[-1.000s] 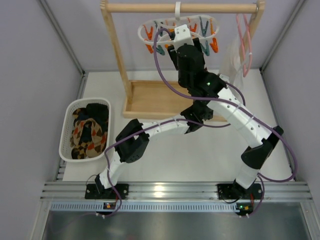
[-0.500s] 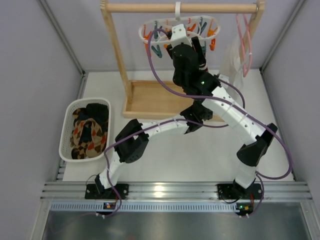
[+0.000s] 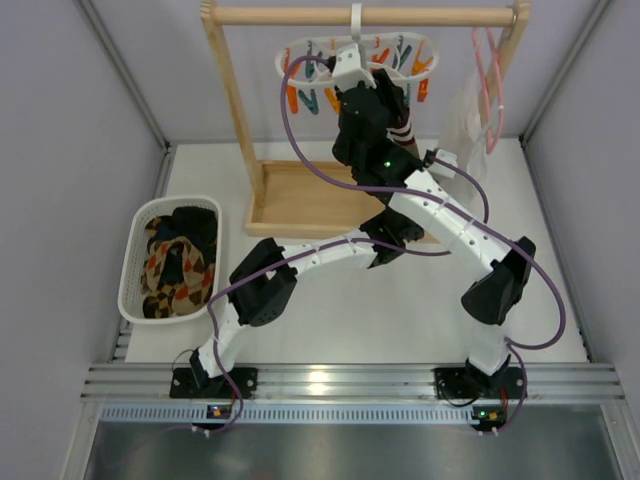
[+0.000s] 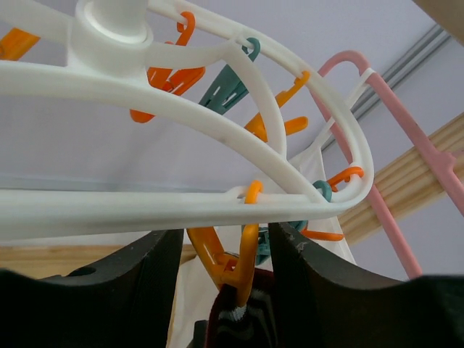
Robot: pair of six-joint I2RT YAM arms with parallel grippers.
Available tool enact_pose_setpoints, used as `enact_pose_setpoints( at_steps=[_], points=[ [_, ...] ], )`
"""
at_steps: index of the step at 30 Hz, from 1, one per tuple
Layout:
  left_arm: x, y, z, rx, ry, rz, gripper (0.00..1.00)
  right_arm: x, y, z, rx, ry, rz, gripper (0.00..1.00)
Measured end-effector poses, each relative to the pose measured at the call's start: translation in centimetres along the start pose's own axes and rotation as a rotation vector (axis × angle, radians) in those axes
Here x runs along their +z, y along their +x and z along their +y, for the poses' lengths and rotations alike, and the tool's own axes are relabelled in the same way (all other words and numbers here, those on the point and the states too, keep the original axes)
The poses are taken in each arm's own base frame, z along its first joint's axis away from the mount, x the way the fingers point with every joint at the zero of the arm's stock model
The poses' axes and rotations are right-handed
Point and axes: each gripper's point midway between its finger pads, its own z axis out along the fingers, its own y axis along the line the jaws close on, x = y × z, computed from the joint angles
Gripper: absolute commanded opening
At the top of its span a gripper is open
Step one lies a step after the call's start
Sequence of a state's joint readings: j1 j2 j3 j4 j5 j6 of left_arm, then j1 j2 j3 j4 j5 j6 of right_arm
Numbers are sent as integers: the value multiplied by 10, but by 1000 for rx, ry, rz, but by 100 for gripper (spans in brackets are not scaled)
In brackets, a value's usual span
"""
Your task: Remove the socks clipped to the hanger
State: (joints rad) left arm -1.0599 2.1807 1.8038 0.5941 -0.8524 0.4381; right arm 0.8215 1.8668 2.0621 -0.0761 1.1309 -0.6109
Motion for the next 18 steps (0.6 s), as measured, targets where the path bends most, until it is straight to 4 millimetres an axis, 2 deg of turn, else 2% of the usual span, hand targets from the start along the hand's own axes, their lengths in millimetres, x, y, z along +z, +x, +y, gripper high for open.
enact_pose_setpoints(
  at_steps=[4, 6, 12, 13, 15, 16, 17, 18],
  points=[
    [0, 0, 0, -6, 1, 0, 0, 2, -2, 1, -9, 18, -8, 35],
    [0, 0, 0, -11, 1, 0, 0, 3, -3, 1, -16, 25, -10, 25],
    [2, 8, 0, -8, 9, 13, 0, 4, -4, -1, -7, 35, -13, 15],
    [1, 9, 0, -5, 12, 17, 0, 4, -4, 1, -4, 31, -14, 15],
    [0, 15, 1, -5, 17, 26, 0, 4, -4, 3, 8, 22, -18, 22],
    [-1, 18, 3, -4, 18, 32, 0, 4, -4, 4, 15, 16, -19, 28],
    [-3, 21, 4, -1, 19, 38, 0, 4, -4, 6, 21, 8, -20, 39],
    [-4, 24, 6, 1, 20, 46, 0, 4, -4, 8, 34, -4, -23, 47]
  ],
)
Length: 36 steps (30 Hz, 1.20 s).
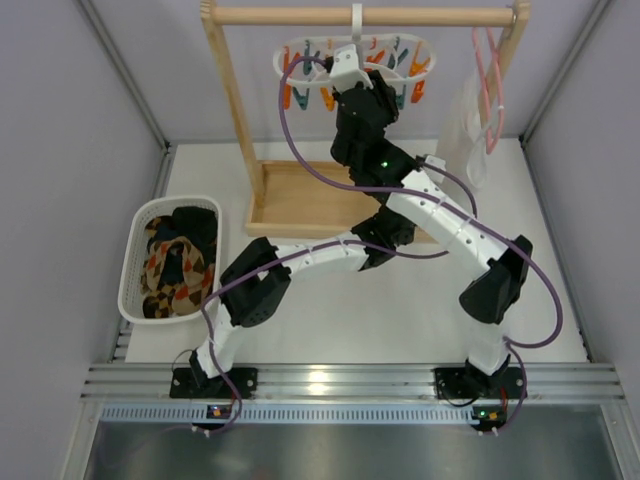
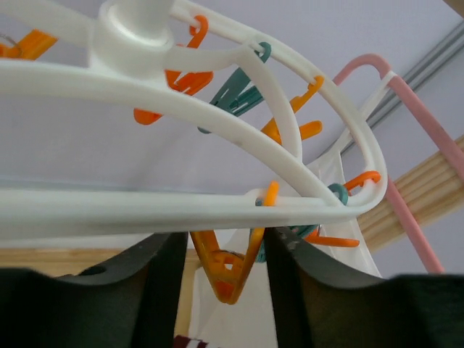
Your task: Remove the socks clipped to the hanger
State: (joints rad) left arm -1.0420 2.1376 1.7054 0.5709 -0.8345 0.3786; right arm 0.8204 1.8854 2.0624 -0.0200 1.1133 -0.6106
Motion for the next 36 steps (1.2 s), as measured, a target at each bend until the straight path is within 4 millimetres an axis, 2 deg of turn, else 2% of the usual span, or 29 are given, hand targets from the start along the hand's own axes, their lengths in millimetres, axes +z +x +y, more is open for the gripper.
enact_pose_setpoints(
  at_steps=[2, 6, 9, 10, 13, 15, 20, 22, 25, 27, 30, 32, 36],
  points=[
    [-6, 8, 7, 3, -2, 21, 0, -1, 2, 6, -1, -36, 0, 60],
    [-29, 21, 30, -17, 2, 67, 0, -6, 6, 16, 19, -127, 5, 70],
    [-48, 21, 51, -64, 0, 91, 0, -14, 6, 16, 52, -205, 9, 77],
    [-55, 21, 58, -85, 2, 98, 0, -19, 6, 14, 68, -237, 10, 81],
    [-75, 23, 78, -143, -1, 123, 0, -32, 4, 5, 112, -310, 10, 85],
    [-89, 30, 90, -181, -2, 150, 0, -44, 2, -4, 155, -364, 5, 89],
    [-124, 68, 112, -209, -10, 259, 0, -75, -5, -29, 254, -501, -18, 99],
    [-139, 86, 122, -210, -16, 314, 0, -88, -6, -38, 283, -557, -32, 99],
    [-156, 102, 141, -233, -33, 386, 0, -109, 4, -48, 311, -629, -34, 99],
    [-161, 106, 158, -278, -55, 423, 0, -124, 20, -54, 324, -675, -26, 99],
    [-162, 112, 198, -382, -121, 478, 0, -145, 46, -64, 351, -724, -10, 100],
    [-162, 118, 234, -449, -188, 503, 0, -157, 62, -70, 383, -748, -4, 99],
    [-172, 128, 319, -559, -371, 528, 0, -174, 93, -77, 421, -767, 19, 99]
  ],
)
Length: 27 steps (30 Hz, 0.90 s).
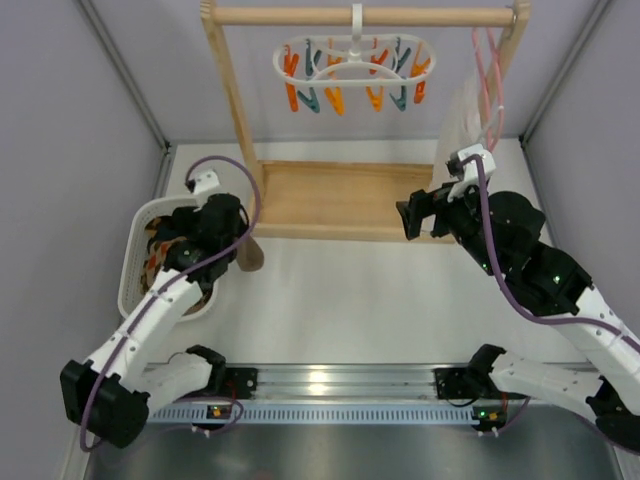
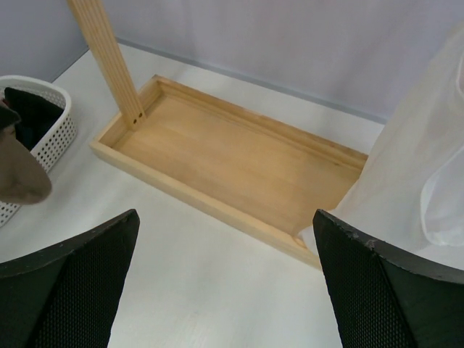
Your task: Remove the socks clipped to the hanger
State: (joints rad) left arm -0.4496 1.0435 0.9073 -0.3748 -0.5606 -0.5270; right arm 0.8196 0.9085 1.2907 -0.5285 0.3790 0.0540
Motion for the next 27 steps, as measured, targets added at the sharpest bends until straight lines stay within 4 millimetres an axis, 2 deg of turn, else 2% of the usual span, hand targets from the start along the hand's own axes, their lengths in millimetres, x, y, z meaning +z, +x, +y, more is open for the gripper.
enact_pose_setpoints(
  at_steps=[6, 9, 12, 15, 20, 23, 26, 27],
  points=[
    [12, -48, 75, -143, -161, 5, 0, -11, 42, 0, 47, -23, 28, 99],
    [21, -69, 110, -212, -233, 2, 0, -13, 56, 1, 59, -33, 42, 99],
    [29, -82, 147, -251, -325, 26, 0, -16, 65, 1, 72, -39, 32, 100],
    [38, -90, 171, -252, -384, 51, 0, -22, 68, -1, 85, -43, 16, 99],
    [49, -69, 186, -244, -426, 133, 0, -28, 70, -2, 116, -49, -24, 100],
    [68, -44, 187, -258, -425, 221, 0, -28, 75, 0, 130, -61, -36, 99],
    [96, 3, 191, -295, -428, 373, 0, -26, 84, 2, 131, -70, -19, 100],
    [103, 25, 195, -309, -441, 434, 0, -25, 88, 3, 132, -71, -12, 99]
  ],
)
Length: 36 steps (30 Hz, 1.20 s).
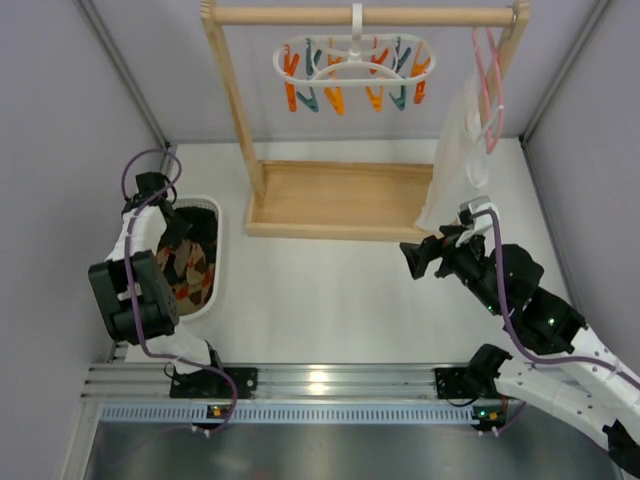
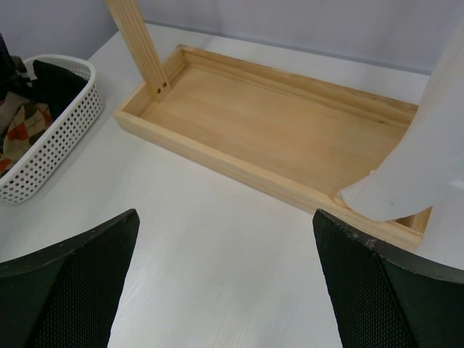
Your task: Remove the socks clipped to the hanger
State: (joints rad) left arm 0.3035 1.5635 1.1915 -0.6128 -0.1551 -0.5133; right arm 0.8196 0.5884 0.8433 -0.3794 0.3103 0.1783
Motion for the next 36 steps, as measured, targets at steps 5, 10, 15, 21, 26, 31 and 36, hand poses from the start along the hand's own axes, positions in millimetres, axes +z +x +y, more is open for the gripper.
enact_pose_setpoints(
  at_steps=[5, 10, 15, 21, 26, 31, 36],
  points=[
    [39, 55, 23, -24, -97, 166, 0, -3, 7, 0, 6, -9, 3, 99],
    [42, 55, 22, -48, -98, 157, 0, -11, -2, -1, 21, -19, -38, 99],
    [27, 43, 19, -47, -69, 106, 36, -12, -3, -1, 23, -20, -43, 100],
    [-25, 4, 10, -60, 20, -66, 73, -7, 2, 0, 17, -15, -20, 100],
    [-72, -16, 3, -41, 115, -180, 98, -3, 7, -2, 19, 3, -2, 99],
    [-140, -14, -25, 67, 336, -274, 98, -5, 5, -14, 43, 74, -16, 99],
    [-223, 46, -67, 363, 610, -323, 98, -19, -1, -37, 60, 185, -52, 99]
  ],
)
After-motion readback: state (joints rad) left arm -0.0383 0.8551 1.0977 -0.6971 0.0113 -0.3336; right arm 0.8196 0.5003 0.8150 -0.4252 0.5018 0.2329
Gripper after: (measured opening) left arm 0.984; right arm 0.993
